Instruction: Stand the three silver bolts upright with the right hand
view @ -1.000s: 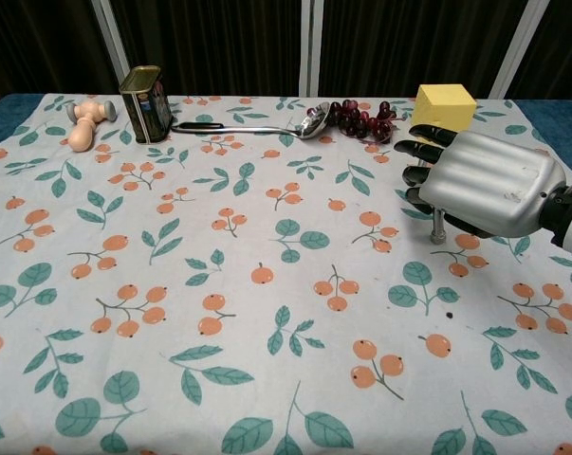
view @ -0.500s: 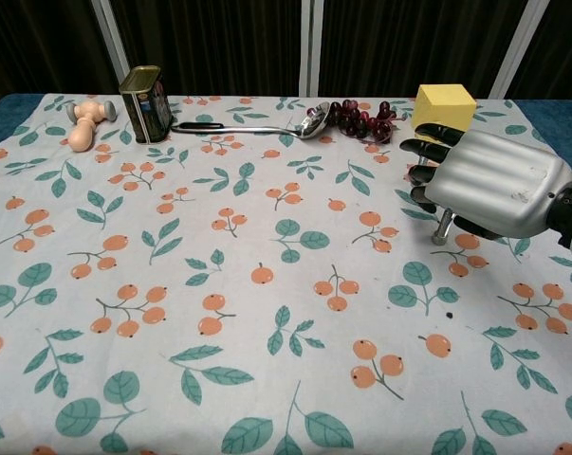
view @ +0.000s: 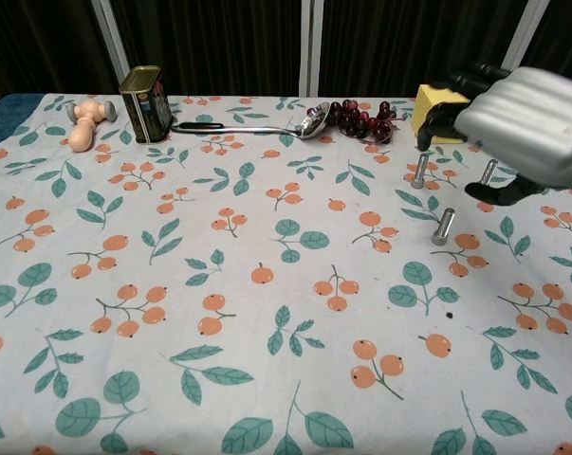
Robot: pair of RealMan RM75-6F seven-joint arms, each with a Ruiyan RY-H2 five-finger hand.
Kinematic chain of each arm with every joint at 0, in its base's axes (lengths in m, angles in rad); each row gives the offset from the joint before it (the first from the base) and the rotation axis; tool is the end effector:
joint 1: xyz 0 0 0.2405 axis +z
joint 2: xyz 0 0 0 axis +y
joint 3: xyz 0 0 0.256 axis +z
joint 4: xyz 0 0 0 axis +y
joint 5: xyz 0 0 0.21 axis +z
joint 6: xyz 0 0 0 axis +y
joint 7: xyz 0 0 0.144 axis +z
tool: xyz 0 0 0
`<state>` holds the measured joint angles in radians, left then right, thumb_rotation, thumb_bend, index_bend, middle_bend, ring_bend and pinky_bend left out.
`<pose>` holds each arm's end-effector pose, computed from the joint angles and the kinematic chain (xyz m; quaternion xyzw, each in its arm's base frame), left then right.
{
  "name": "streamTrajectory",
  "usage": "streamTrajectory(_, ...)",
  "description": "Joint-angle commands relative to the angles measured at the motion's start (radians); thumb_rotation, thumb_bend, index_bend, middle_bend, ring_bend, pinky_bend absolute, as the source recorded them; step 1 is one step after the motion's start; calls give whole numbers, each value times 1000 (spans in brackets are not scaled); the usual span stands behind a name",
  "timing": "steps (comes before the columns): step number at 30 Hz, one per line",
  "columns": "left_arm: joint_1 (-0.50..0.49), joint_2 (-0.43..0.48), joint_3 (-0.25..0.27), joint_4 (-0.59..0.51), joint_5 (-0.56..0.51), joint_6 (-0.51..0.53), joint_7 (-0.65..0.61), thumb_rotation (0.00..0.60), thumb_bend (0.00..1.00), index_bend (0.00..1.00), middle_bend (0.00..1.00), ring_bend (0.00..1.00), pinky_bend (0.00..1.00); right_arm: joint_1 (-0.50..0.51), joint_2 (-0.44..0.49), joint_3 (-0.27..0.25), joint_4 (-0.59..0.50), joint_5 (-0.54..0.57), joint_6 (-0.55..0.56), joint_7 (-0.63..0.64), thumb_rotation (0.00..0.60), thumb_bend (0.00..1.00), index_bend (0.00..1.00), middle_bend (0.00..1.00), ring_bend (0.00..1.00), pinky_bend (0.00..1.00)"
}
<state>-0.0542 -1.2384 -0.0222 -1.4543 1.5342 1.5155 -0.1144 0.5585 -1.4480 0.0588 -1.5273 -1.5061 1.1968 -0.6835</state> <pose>-0.3317 0.1667 0.1330 -0.5807 -0.4115 -0.4087 0.5713 -0.1798 -0.2880 0.0226 0.7971 -0.1114 0.3246 0.4968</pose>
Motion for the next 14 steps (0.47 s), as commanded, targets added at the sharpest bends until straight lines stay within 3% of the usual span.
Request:
streamTrajectory(1,-6,-1,-5,-2,3,2,8,600,0,175,114,6,0,-117,151,42,-166,65,134,292,600,228,285,251,10,0)
streamTrajectory(6,-18,-8,-17,-9,6,5,62,600,0,175,114,6,0,-236,292,-17,-201,53,201,582,600,252,252,198,12,0)
streamTrajectory(9,-24,-8,-20,-22,9,6,88,600,0,175,114,6,0,-304,327,-52,-190,42,252,685,600,253,178,152,0,0)
streamTrajectory(14,-31,0,-19,-48,15,0,111,600,0,175,114,6,0,-391,328,-75,-139,12,351,743,600,254,166,141,0,0)
